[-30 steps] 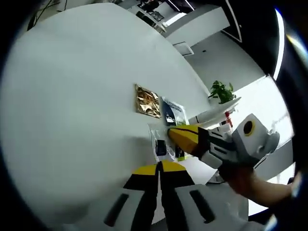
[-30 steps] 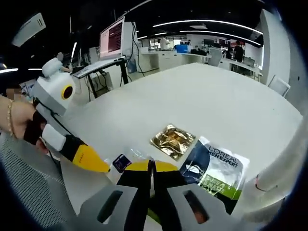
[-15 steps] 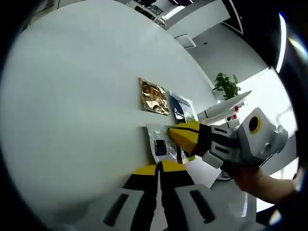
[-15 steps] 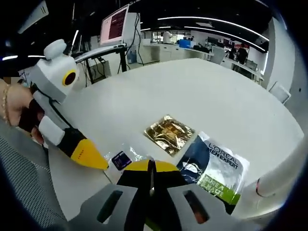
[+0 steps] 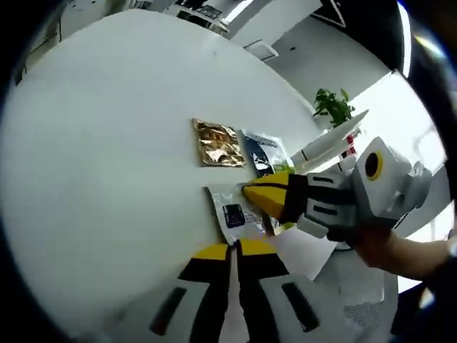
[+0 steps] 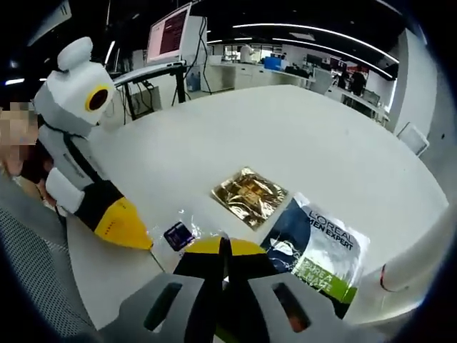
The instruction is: Arrange the skincare products in the storage area until every visible bottle or jar stands upright without overlapping.
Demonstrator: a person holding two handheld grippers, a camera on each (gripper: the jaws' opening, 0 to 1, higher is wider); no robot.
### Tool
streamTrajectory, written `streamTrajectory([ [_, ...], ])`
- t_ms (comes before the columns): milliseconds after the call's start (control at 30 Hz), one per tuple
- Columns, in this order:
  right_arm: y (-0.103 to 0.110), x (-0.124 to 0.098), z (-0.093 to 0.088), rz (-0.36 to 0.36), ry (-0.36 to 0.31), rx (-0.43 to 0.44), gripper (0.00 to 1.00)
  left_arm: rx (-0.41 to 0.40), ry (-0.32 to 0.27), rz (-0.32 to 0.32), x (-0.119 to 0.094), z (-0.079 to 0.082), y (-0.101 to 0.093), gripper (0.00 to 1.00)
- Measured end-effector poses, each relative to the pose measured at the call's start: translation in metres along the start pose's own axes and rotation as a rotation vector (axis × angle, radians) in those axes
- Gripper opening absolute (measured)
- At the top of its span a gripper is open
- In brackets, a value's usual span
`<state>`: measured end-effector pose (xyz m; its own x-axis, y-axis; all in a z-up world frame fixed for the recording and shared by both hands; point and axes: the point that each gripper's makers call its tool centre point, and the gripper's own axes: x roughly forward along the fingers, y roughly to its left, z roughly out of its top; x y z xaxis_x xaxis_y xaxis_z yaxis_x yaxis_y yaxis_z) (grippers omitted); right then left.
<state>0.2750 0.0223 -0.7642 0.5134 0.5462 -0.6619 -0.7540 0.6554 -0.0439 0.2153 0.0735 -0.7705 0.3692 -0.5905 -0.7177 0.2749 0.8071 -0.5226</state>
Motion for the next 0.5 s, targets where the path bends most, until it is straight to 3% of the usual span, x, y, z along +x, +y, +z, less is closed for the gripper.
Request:
streamTrajectory([
  [67, -0.001, 0.000, 0.001, 0.000, -0.001, 0.002, 0.01, 0.059, 0.036, 0.037, -0.004, -0.006, 0.003, 0.05],
  [167, -0.001, 0.000, 0.001, 0.000, -0.001, -0.002, 0.01, 0.216, 0.030, 0.097, -0.011, -0.002, -0.001, 0.06],
  [200, -0.001, 0.000, 0.001, 0.001, -0.001, -0.007, 0.01, 0.272, 0.004, 0.099, -0.010, 0.005, 0.000, 0.07],
  [367, -0.001, 0.000, 0.002, 0.008, -0.002, -0.008, 0.01, 0.587, -0.098, 0.094, -0.002, 0.036, -0.030, 0.16],
  [433, -0.001, 0.001, 0.001, 0.009, 0.002, -0.016, 0.01, 0.649, -0.133, 0.082, 0.007, 0.046, -0.036, 0.20],
  [500, -0.001, 0.000, 0.001, 0.011, 0.003, -0.015, 0.01, 0.630, -0.118, 0.098, 0.016, 0.049, -0.030, 0.20],
])
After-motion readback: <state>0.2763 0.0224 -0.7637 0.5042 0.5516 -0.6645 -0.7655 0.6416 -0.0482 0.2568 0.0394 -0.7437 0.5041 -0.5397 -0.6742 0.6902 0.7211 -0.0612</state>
